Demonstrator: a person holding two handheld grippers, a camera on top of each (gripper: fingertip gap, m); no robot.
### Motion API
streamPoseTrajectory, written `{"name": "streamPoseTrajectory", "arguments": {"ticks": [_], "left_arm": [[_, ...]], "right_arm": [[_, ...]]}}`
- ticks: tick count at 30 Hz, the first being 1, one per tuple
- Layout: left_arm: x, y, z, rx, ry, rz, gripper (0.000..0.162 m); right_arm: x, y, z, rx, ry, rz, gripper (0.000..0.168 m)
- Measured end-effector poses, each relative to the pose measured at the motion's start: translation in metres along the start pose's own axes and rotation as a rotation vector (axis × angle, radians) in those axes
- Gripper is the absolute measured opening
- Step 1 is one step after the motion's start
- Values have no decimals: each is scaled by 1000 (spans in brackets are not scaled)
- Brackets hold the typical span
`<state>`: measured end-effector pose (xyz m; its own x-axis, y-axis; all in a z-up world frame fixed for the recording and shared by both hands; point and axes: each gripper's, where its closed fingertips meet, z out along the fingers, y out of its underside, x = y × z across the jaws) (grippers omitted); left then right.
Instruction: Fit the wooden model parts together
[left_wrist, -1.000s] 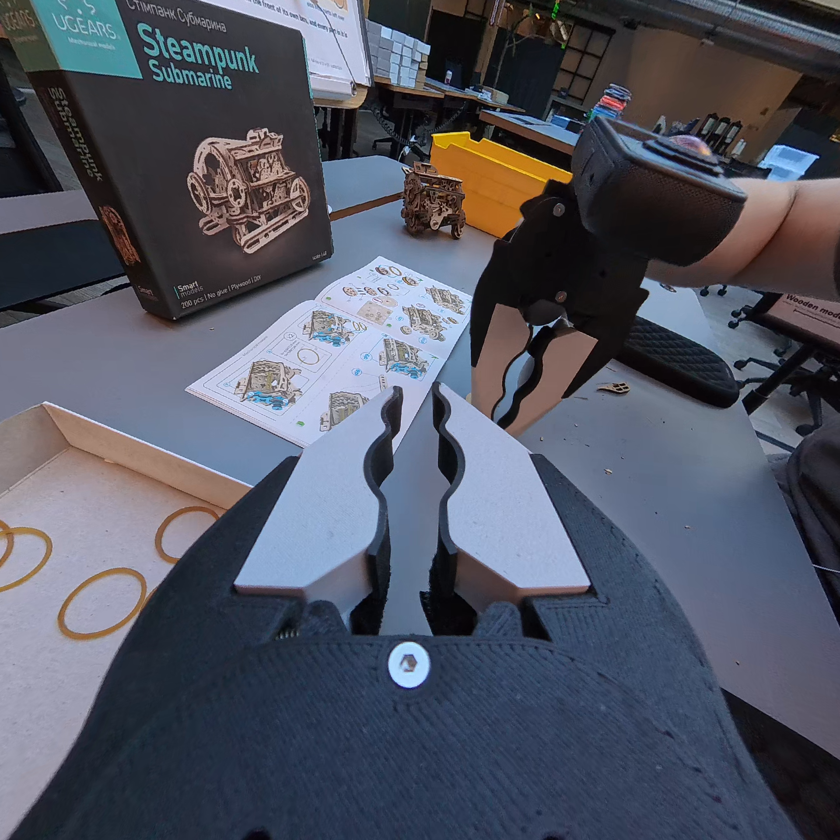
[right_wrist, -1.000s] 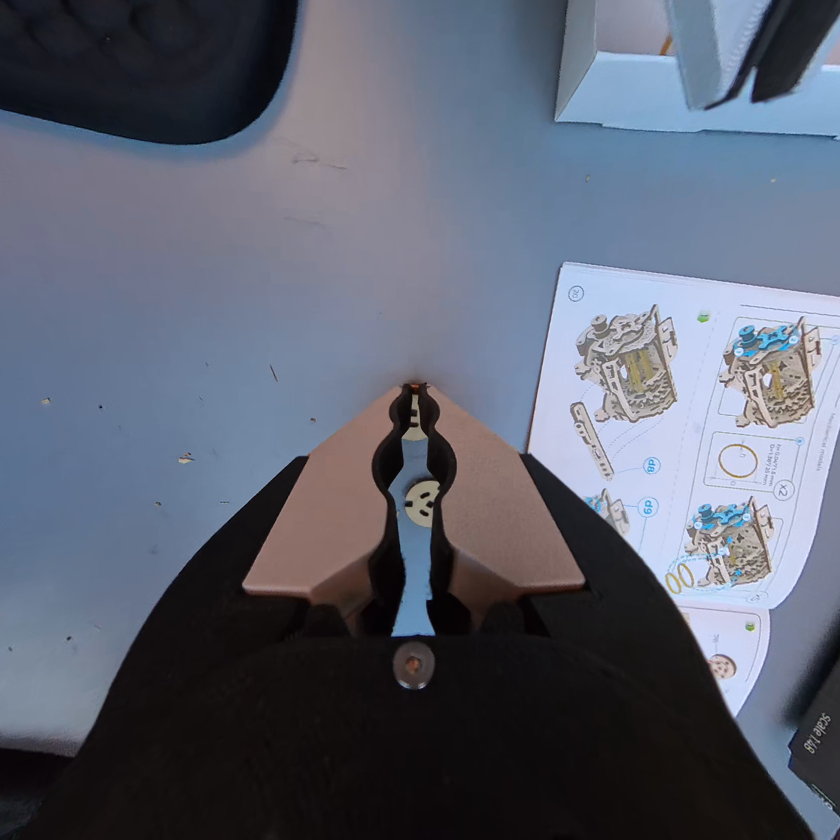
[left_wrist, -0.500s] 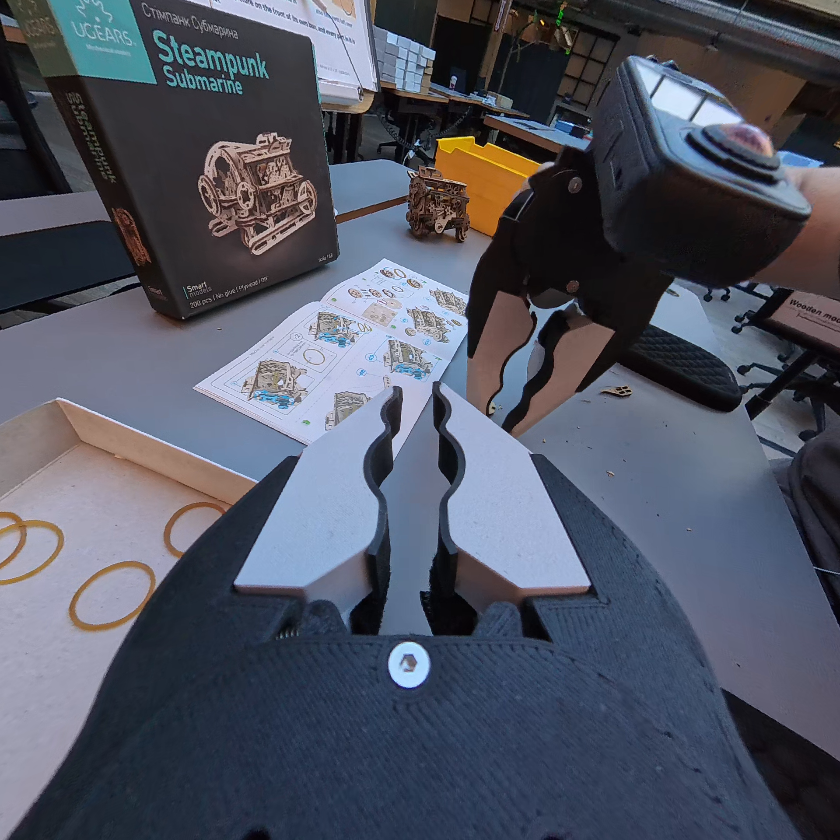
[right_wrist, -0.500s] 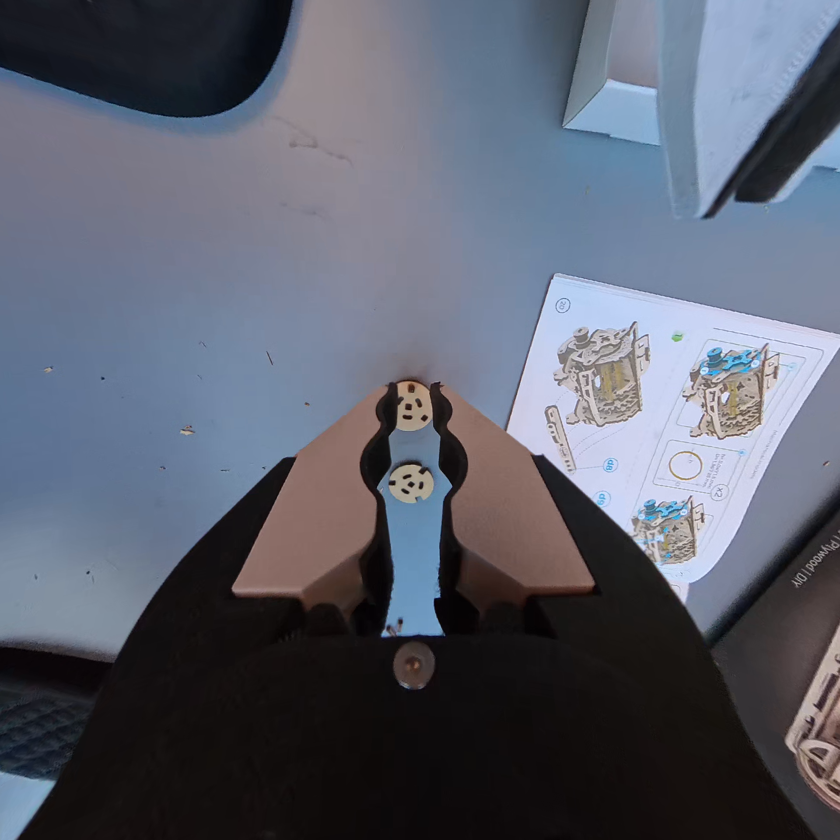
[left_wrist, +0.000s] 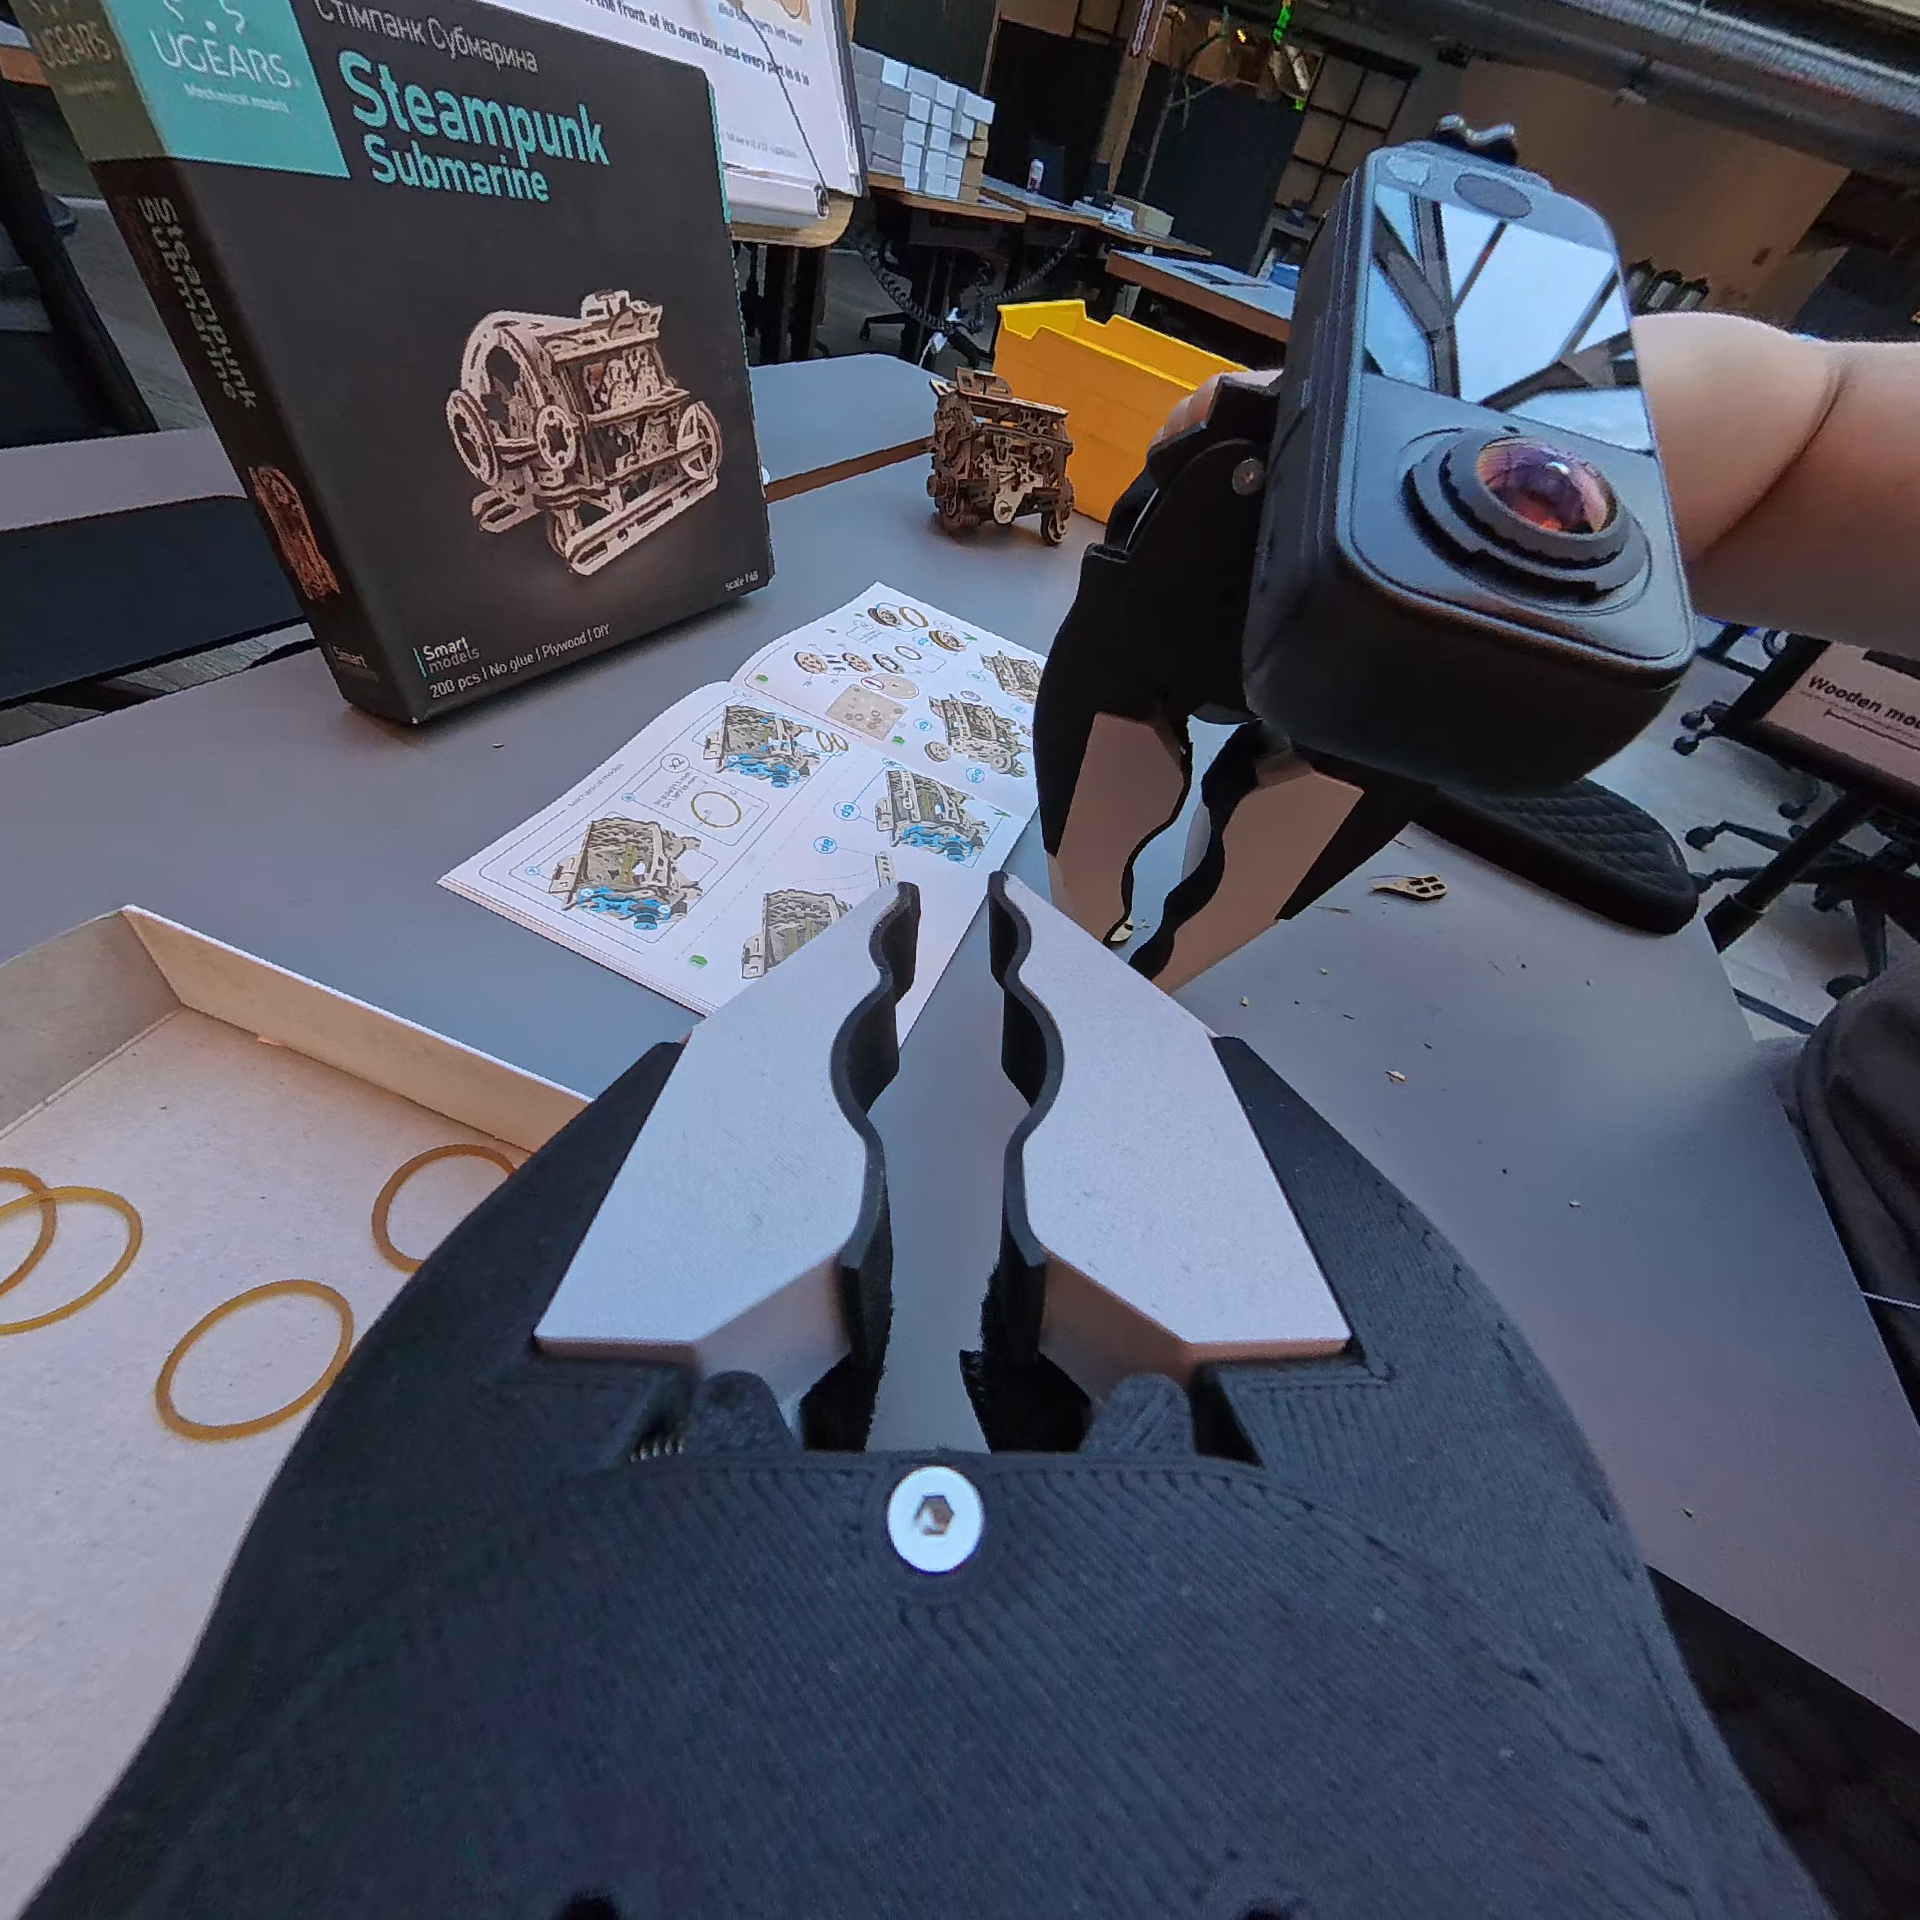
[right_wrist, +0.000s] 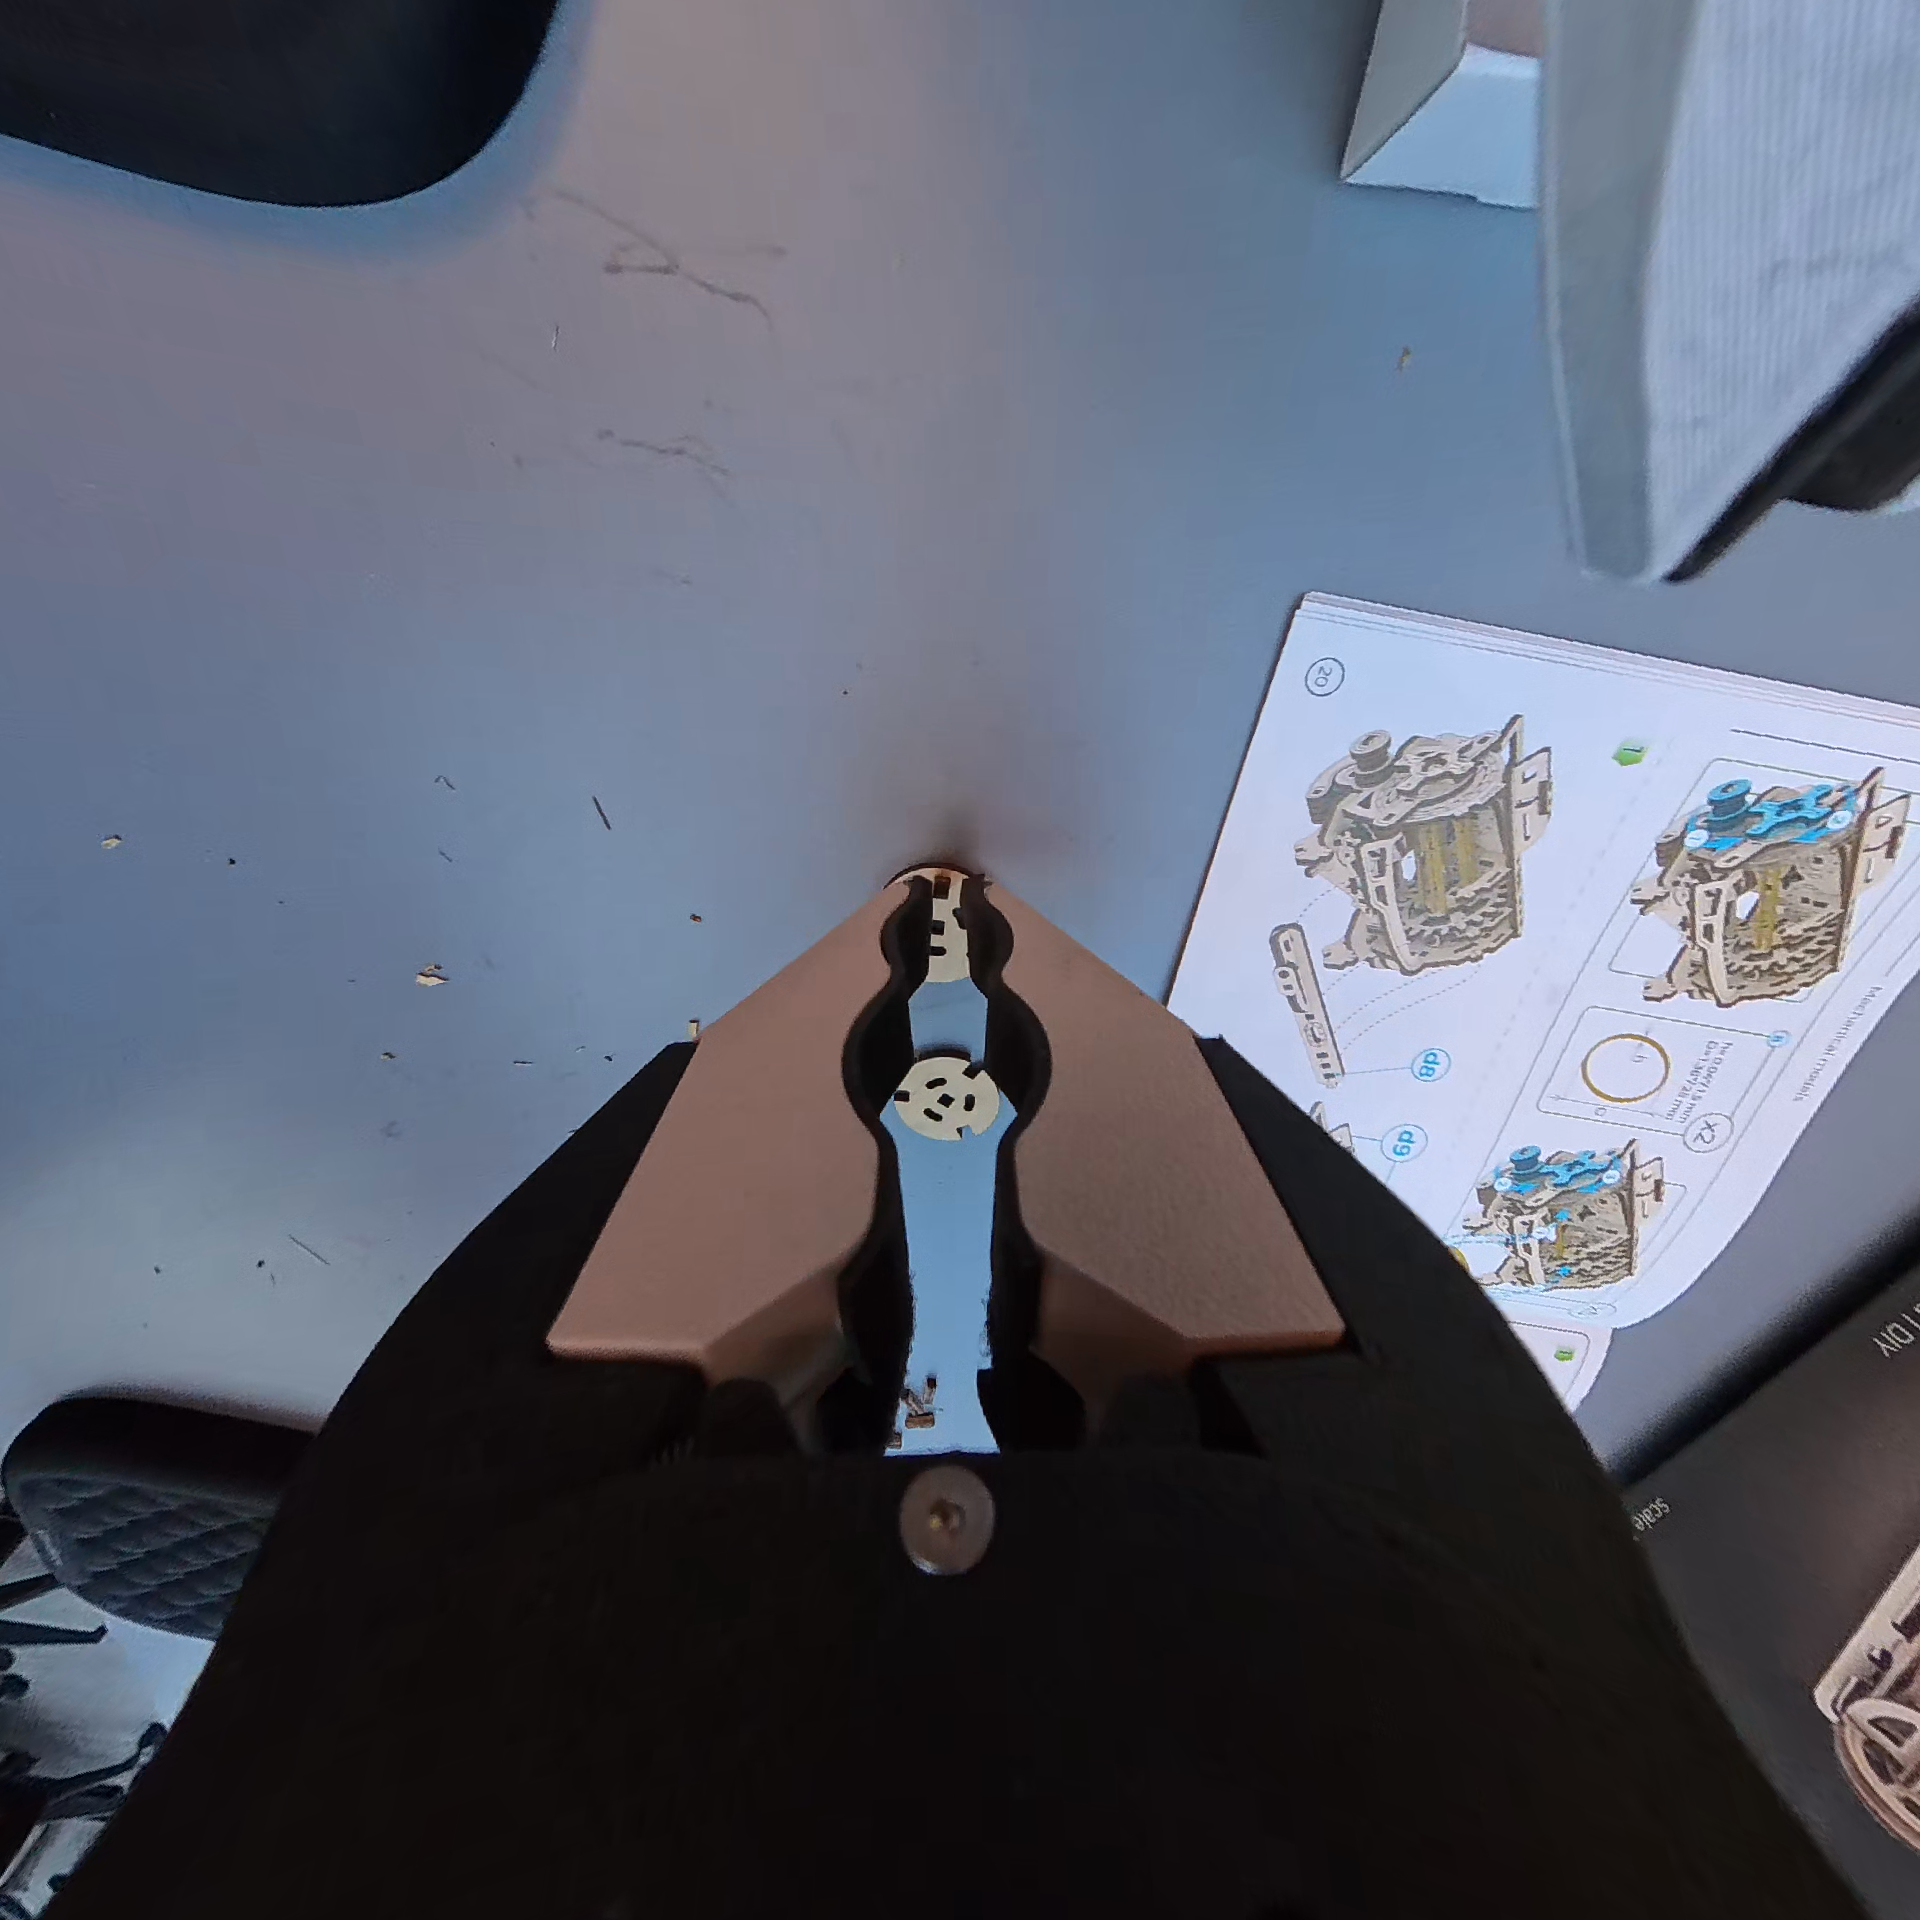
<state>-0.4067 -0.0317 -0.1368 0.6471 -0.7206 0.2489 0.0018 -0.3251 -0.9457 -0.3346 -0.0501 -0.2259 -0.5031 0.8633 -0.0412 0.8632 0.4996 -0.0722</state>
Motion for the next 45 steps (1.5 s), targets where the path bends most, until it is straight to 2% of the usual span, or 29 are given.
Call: {"name": "streamPoseTrajectory", "arguments": {"ticks": [7, 18, 21, 32, 45], "left_arm": [[0, 1, 1, -4, 0, -2, 12], [-1, 3, 2, -11, 2, -5, 12], [-1, 5, 4, -17, 3, -5, 12], [-3, 6, 3, -19, -3, -8, 12], [-2, 4, 3, -13, -1, -7, 12]], "right_arm": [[3, 2, 1, 17, 35, -26, 1], [1, 7, 0, 255, 26, 65, 1], [1, 8, 0, 221, 42, 35, 1], [1, 7, 1, -106, 79, -95, 1], [1, 7, 2, -76, 50, -78, 1]]}}
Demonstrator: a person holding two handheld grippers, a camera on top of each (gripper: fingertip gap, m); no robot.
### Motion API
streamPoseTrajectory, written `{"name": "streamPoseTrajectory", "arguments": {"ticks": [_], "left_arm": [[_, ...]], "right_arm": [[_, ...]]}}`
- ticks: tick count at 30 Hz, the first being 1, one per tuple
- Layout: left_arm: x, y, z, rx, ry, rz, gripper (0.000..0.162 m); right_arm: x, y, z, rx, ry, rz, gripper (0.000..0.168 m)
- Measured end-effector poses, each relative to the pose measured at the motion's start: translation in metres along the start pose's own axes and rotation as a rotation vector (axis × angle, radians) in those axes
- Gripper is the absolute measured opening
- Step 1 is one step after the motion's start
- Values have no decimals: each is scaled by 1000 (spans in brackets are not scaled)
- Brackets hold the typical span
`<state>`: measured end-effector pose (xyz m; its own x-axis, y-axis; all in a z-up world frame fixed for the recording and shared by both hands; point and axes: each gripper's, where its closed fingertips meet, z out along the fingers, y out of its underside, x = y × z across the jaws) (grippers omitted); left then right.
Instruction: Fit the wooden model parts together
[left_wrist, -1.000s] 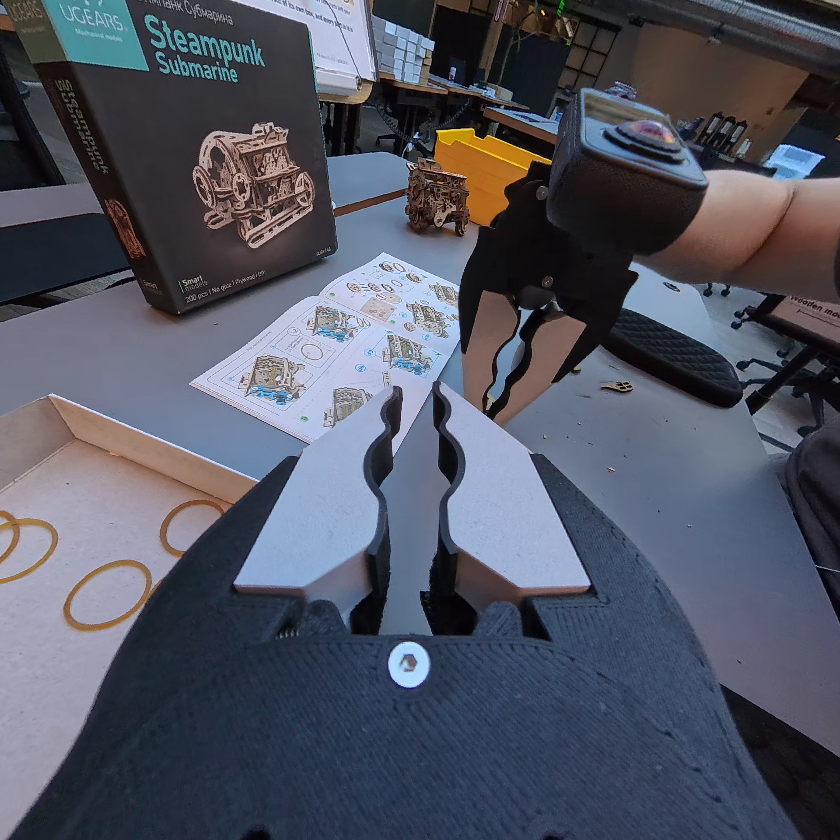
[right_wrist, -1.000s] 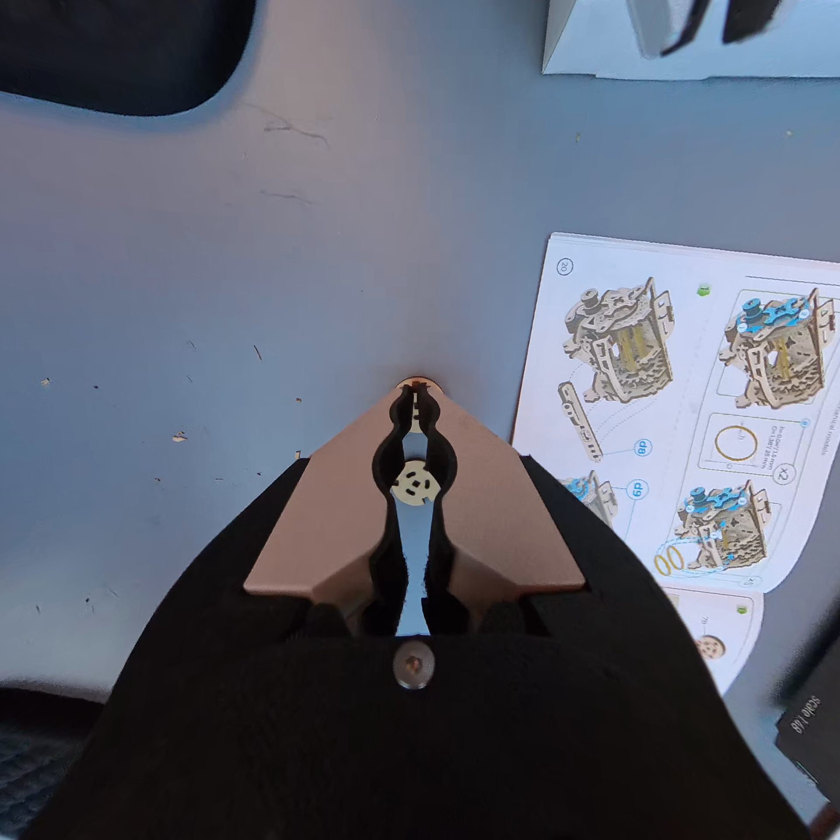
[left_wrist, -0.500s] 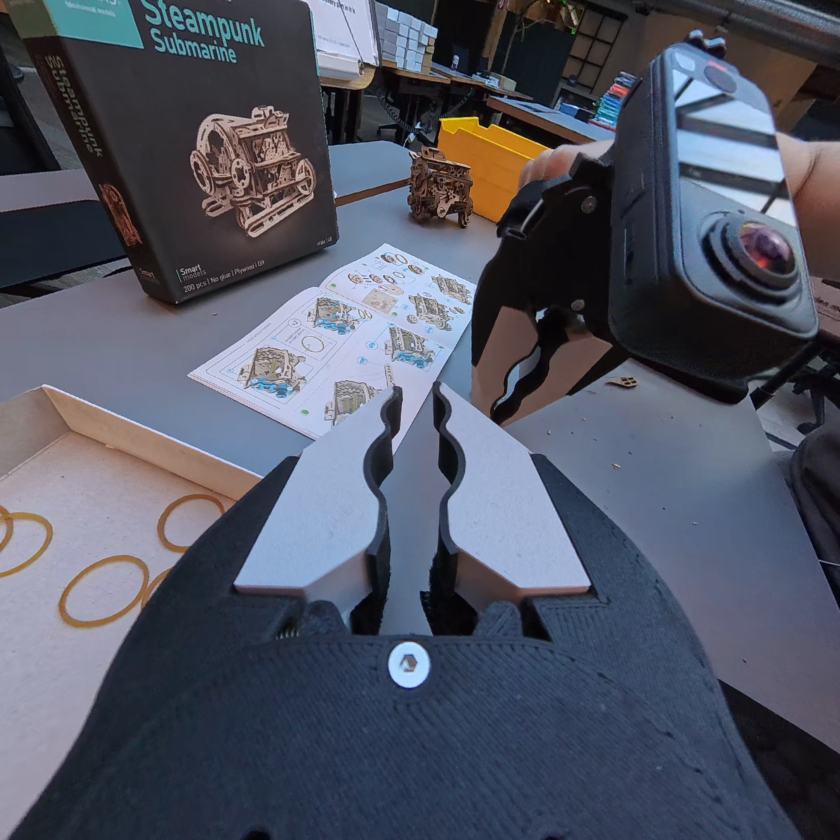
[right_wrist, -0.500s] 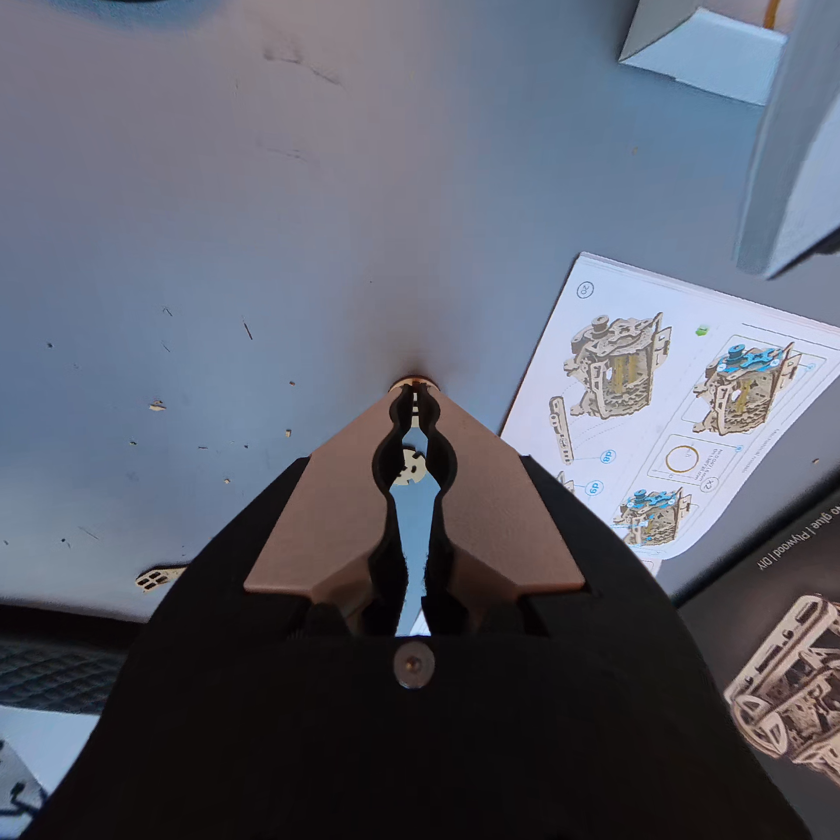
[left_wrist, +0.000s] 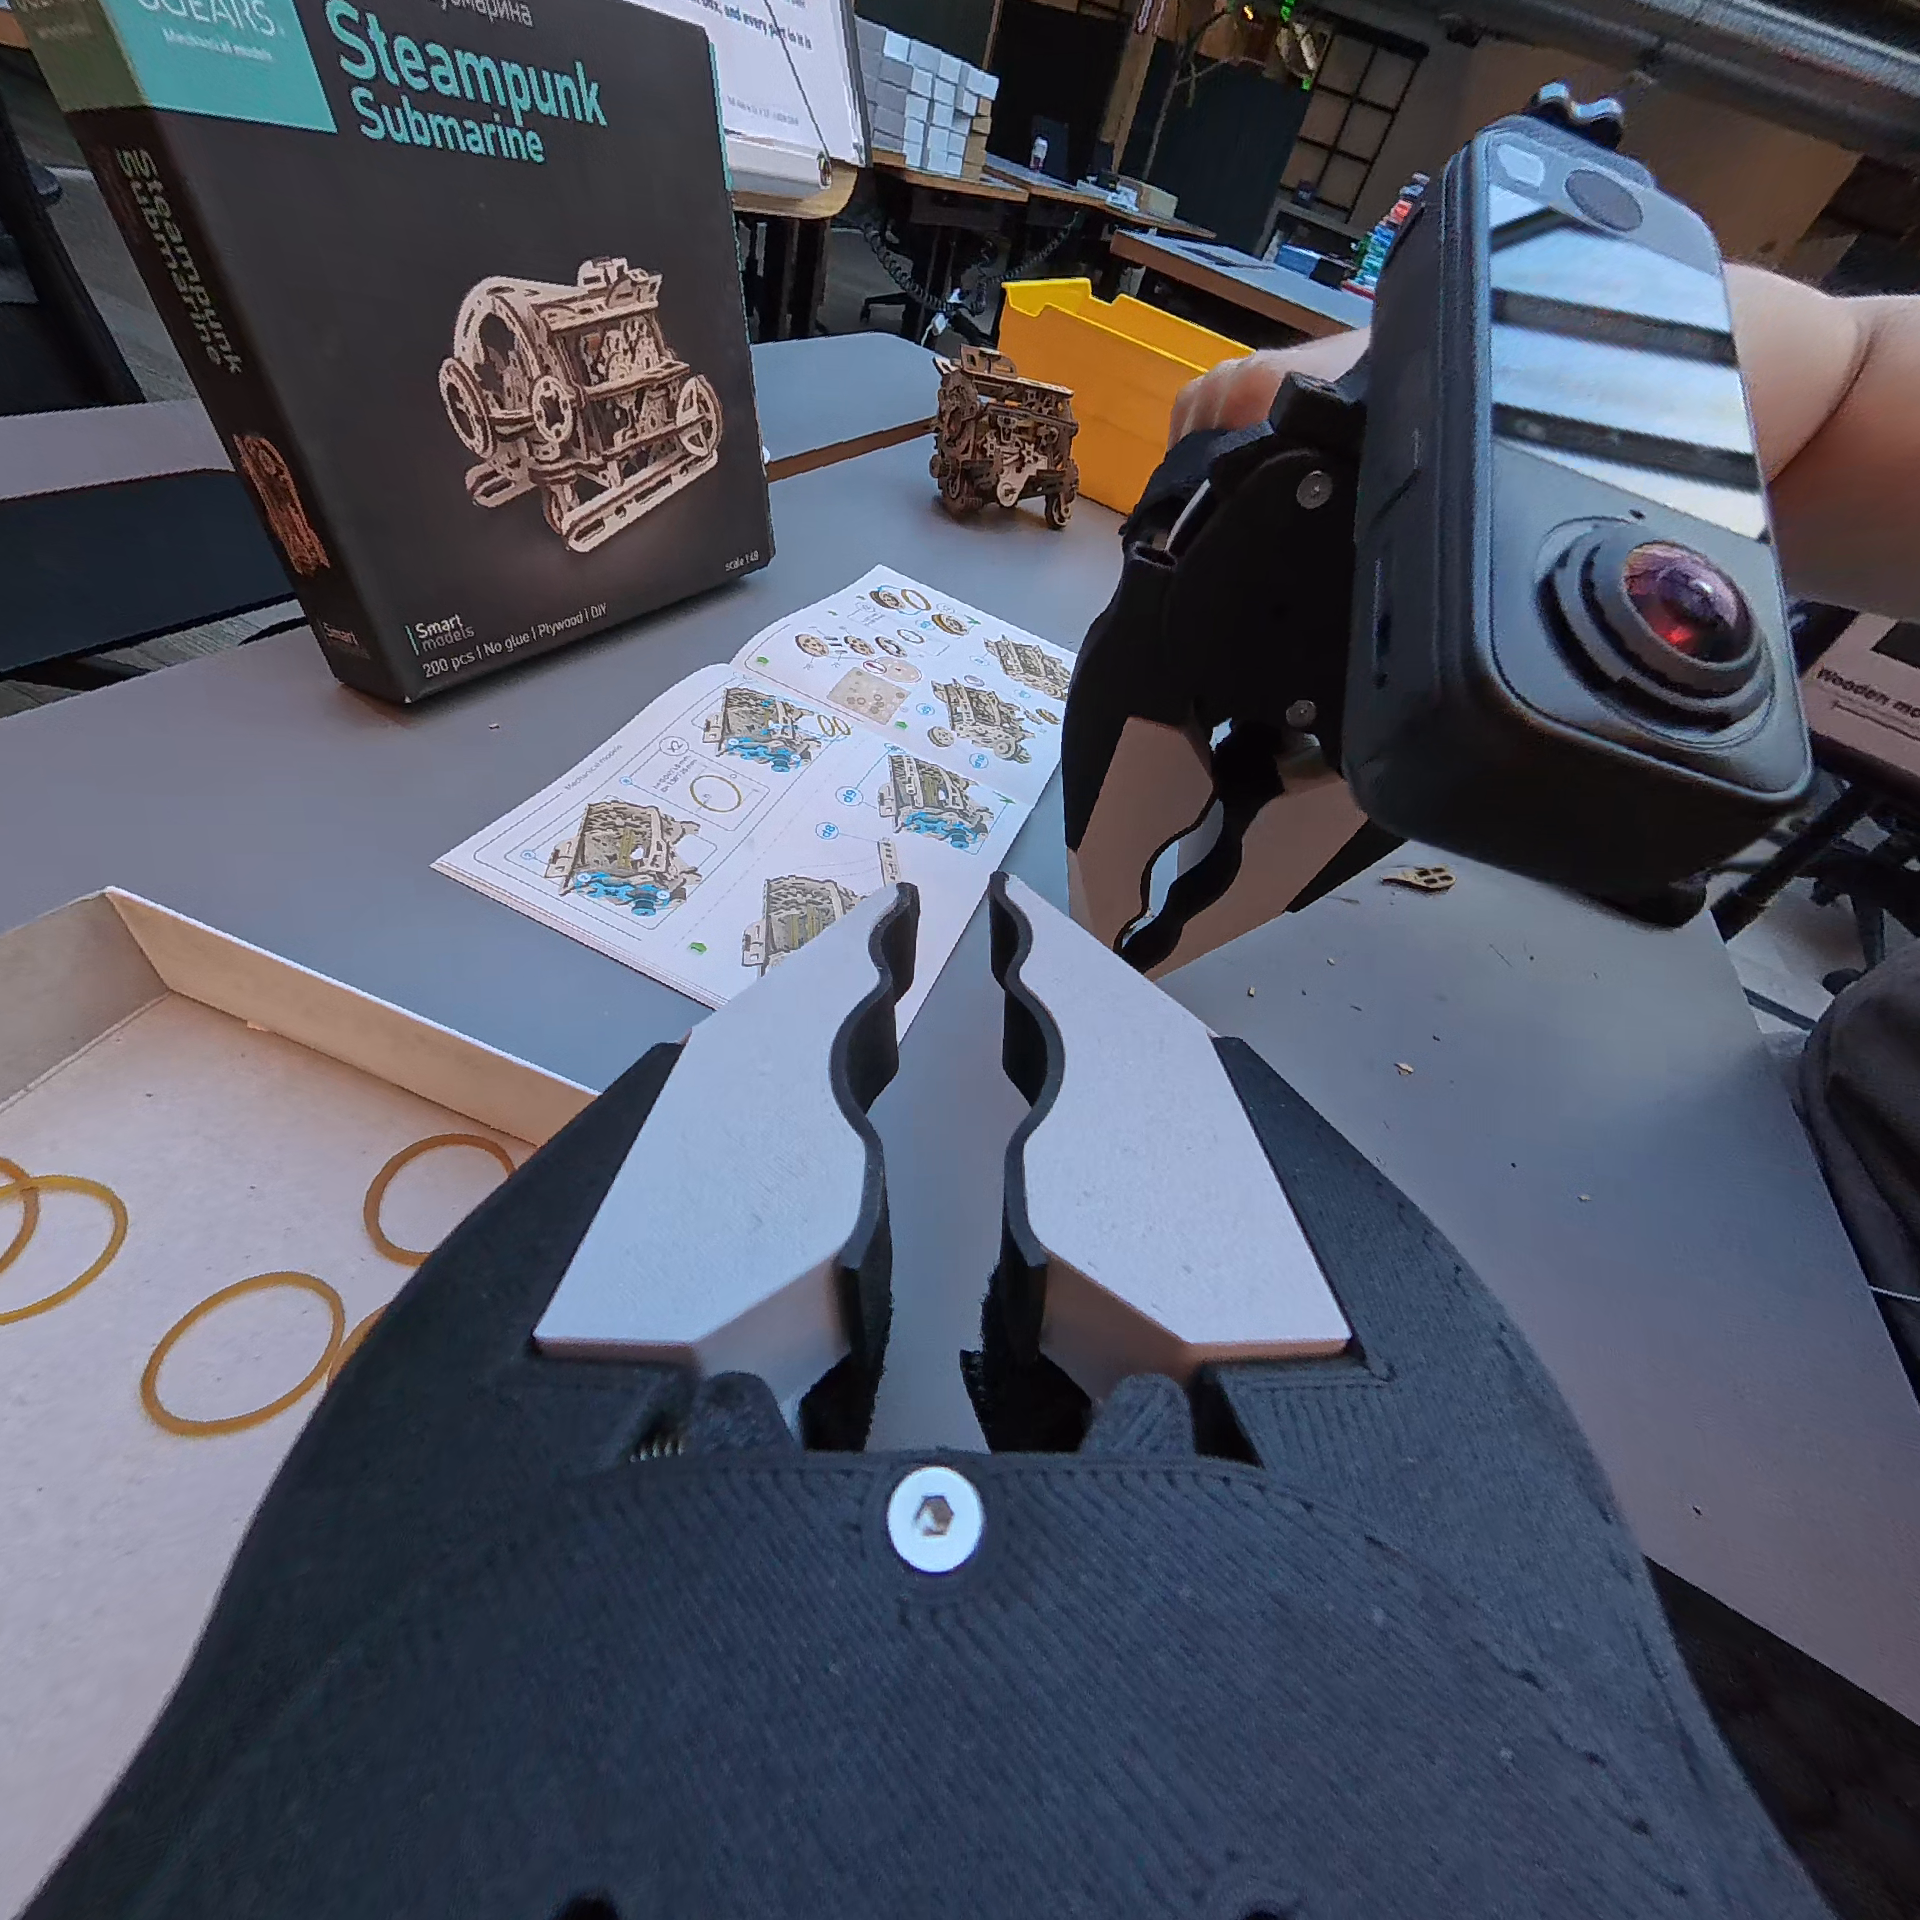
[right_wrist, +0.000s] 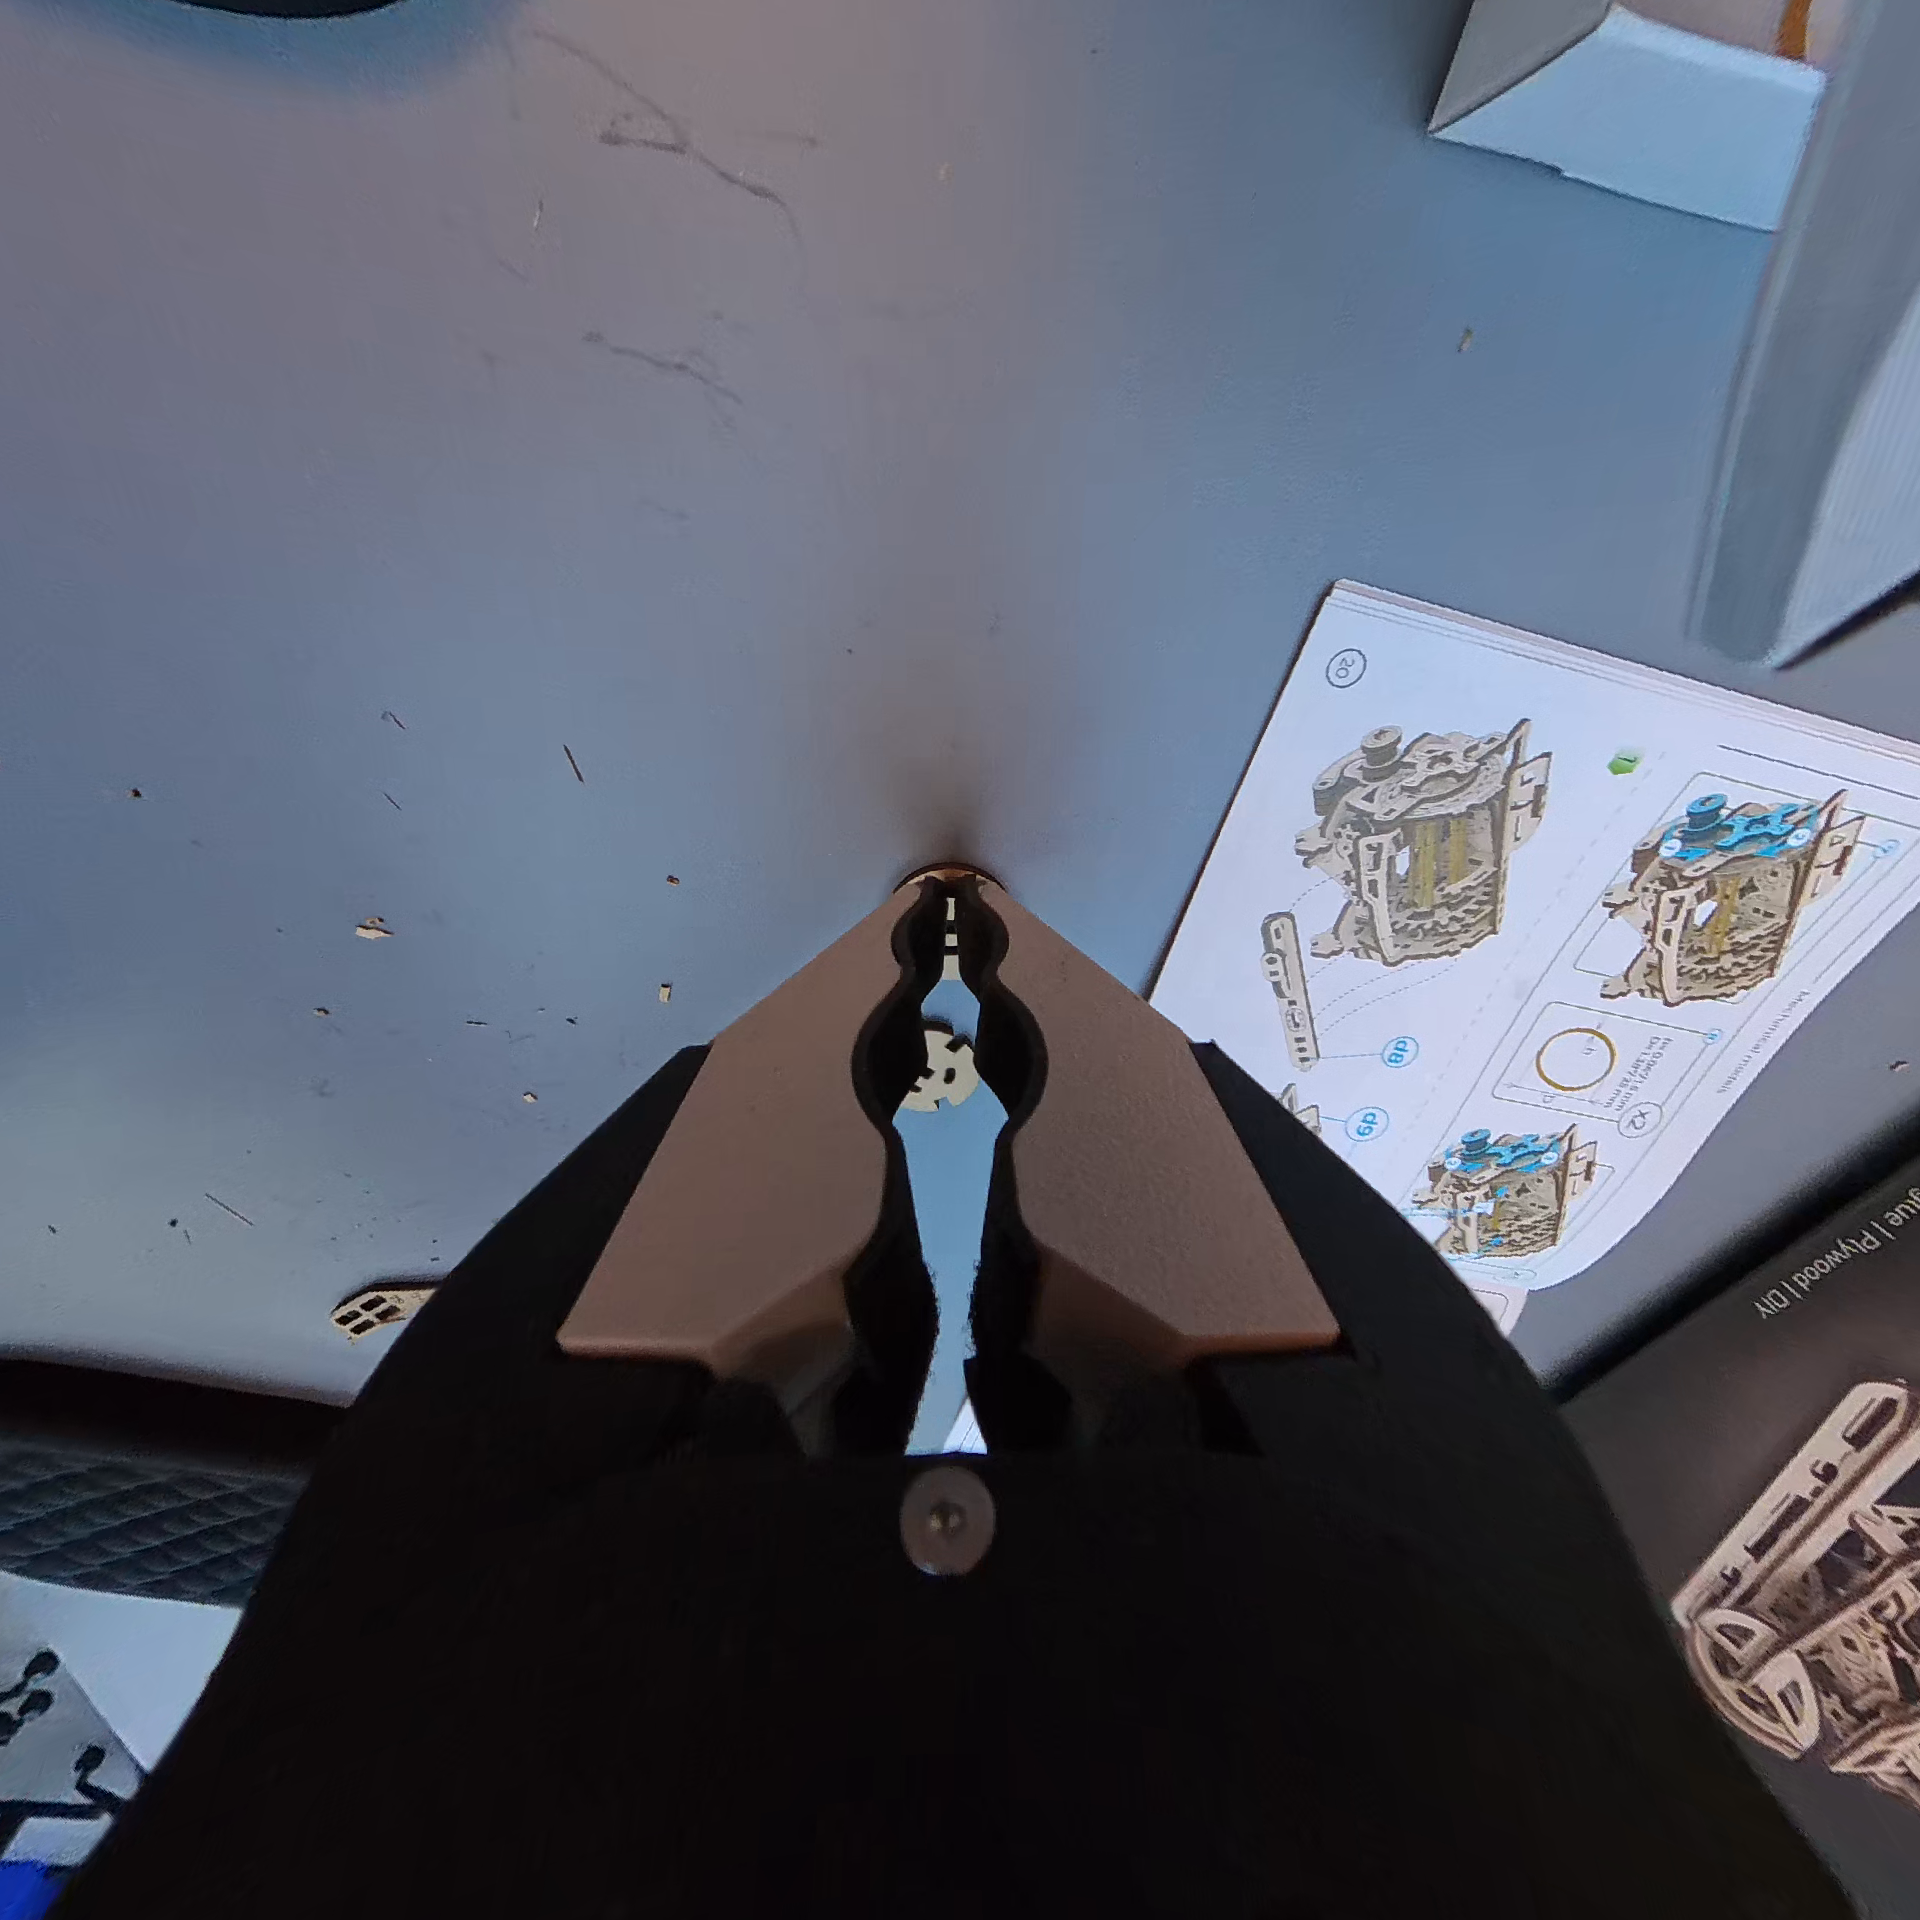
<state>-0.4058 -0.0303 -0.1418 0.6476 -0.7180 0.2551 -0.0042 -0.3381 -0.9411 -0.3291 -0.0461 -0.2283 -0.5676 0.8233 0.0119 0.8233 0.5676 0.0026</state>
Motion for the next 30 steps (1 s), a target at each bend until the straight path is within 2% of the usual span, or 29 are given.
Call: {"name": "streamPoseTrajectory", "arguments": {"ticks": [6, 7, 10, 16, 23, 30], "left_arm": [[0, 0, 0, -3, 2, 0, 12], [1, 1, 0, -4, 3, 1, 12], [0, 1, 1, -7, 2, 0, 13], [0, 1, 0, -4, 2, 1, 12], [1, 1, 0, -9, 3, 1, 12], [0, 1, 0, -8, 2, 1, 12]], "right_arm": [[3, 0, -3, 59, 21, 28, 6], [5, -2, -7, 86, 33, 35, 11], [5, -11, -22, 177, 12, 63, 9], [4, -1, -8, 104, 21, 47, 14], [3, -4, -2, 80, 17, 27, 2], [3, -1, -3, 130, 6, 54, 1]]}}
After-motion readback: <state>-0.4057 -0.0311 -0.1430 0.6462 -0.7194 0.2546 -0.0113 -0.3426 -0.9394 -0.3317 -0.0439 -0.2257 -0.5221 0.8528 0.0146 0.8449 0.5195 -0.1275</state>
